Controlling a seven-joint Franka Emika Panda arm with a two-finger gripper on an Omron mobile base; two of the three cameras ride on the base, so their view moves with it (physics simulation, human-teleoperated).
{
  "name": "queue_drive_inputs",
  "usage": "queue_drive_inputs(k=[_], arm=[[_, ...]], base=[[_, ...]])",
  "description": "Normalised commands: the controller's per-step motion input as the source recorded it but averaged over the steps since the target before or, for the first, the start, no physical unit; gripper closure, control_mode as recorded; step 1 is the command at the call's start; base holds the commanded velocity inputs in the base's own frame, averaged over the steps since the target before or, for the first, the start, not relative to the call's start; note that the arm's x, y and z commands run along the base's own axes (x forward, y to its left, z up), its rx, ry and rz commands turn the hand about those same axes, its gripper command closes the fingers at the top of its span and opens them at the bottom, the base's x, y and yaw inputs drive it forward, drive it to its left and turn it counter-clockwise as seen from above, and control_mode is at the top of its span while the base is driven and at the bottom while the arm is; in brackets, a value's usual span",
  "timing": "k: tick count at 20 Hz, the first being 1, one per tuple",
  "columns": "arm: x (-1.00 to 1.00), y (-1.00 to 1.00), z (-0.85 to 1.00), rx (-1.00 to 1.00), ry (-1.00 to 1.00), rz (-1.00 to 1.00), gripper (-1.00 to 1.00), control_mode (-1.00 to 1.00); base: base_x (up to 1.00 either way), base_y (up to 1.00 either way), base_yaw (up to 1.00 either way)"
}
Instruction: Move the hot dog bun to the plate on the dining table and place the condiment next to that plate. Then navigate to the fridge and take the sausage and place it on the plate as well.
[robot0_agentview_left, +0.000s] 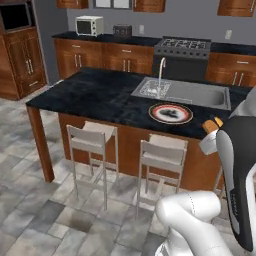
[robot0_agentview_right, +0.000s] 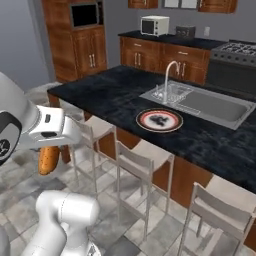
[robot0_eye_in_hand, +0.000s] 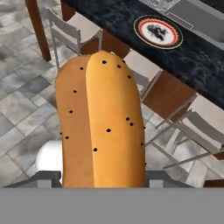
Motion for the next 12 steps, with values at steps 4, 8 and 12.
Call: queue_drive_inputs(k=[4,8,12], arm=[[0.00,0.00,0.00,0.00,0.00,0.00,1.00,1.00],[0.00,0.00,0.00,0.00,0.00,0.00,1.00,1.00],[0.00,0.00,0.00,0.00,0.00,0.00,1.00,1.00]], base=[[0.89,0.66,-0.53],[0.87,0.49,-0.50],[0.87,0.27,-0.44]])
